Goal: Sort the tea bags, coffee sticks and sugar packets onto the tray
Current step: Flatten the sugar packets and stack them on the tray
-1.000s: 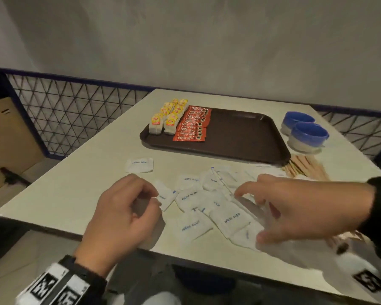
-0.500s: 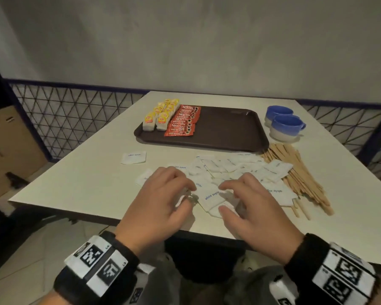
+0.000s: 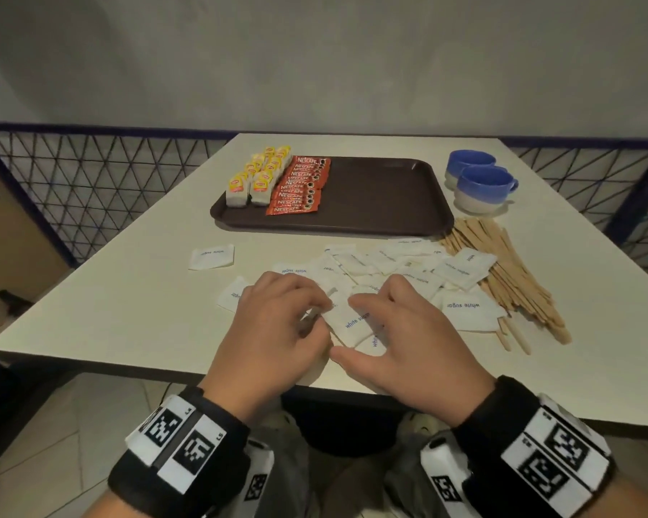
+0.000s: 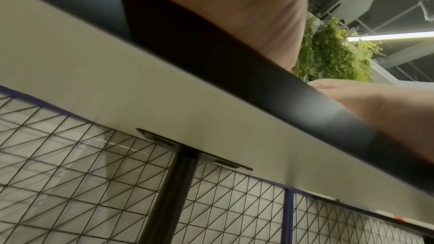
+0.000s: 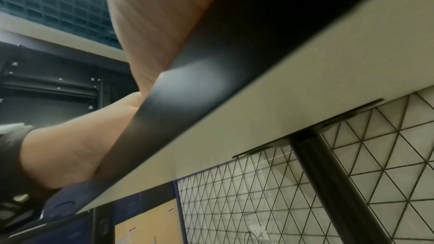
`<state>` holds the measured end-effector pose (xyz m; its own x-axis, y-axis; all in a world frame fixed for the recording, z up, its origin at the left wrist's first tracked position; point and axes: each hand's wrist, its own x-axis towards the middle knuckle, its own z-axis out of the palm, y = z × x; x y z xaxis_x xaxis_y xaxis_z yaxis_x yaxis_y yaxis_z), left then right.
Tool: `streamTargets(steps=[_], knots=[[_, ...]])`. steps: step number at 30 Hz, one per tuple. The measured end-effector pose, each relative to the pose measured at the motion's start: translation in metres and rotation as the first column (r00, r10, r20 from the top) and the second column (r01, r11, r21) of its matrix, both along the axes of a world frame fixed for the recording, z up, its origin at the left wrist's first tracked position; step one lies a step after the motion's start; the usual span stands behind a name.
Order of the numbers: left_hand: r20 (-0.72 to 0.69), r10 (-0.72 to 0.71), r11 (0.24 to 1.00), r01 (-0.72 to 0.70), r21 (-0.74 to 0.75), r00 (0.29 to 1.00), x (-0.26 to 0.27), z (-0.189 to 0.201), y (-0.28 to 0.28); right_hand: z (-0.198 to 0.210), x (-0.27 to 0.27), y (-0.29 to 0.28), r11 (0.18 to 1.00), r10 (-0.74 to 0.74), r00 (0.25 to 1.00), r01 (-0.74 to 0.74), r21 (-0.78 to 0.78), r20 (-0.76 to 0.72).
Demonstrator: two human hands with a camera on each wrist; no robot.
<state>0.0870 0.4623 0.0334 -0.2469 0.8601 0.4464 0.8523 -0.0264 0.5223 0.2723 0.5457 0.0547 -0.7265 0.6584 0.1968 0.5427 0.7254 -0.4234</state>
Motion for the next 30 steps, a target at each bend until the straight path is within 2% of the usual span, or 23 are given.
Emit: streamTargets(steps=[2,5,8,12,16,19,23,30], knots=[[0.050,-0.010,1.000,0.008,0.030,0.999,-0.002,-0.002,0.000,-0.001,-0.001,0.000,1.000,-0.020,1.000,0.020,-0.010,-0.011],[0.042,0.004,1.000,-0.005,0.029,0.999,-0.002,-0.002,0.001,-0.003,0.002,0.000,0.997,-0.055,0.996,0.051,-0.052,-0.077],[0.015,0.038,0.999,-0.038,0.001,0.999,0.000,0.000,0.000,-0.005,0.006,-0.001,0.994,-0.081,0.973,0.063,-0.089,-0.216],[-0.014,0.072,0.997,-0.072,-0.029,0.997,0.001,0.003,-0.001,-0.007,0.010,0.004,0.977,-0.147,0.883,0.060,-0.203,-0.445],[-0.089,0.107,0.984,-0.119,-0.136,0.990,0.002,0.005,0.002,-0.011,0.011,0.009,0.920,-0.236,0.791,-0.005,-0.391,-0.565],[-0.100,0.103,0.981,-0.117,-0.153,0.990,0.002,0.006,0.002,-0.008,0.011,0.010,0.844,-0.353,0.661,-0.082,-0.531,-0.663],[-0.084,0.067,0.992,-0.076,-0.106,0.994,0.005,0.007,-0.001,-0.001,0.013,0.009,0.793,-0.440,0.572,-0.114,-0.599,-0.692],[-0.103,0.023,0.998,-0.029,-0.057,0.994,0.007,0.005,-0.004,0.006,0.015,0.007,0.748,-0.475,0.525,-0.182,-0.639,-0.706]])
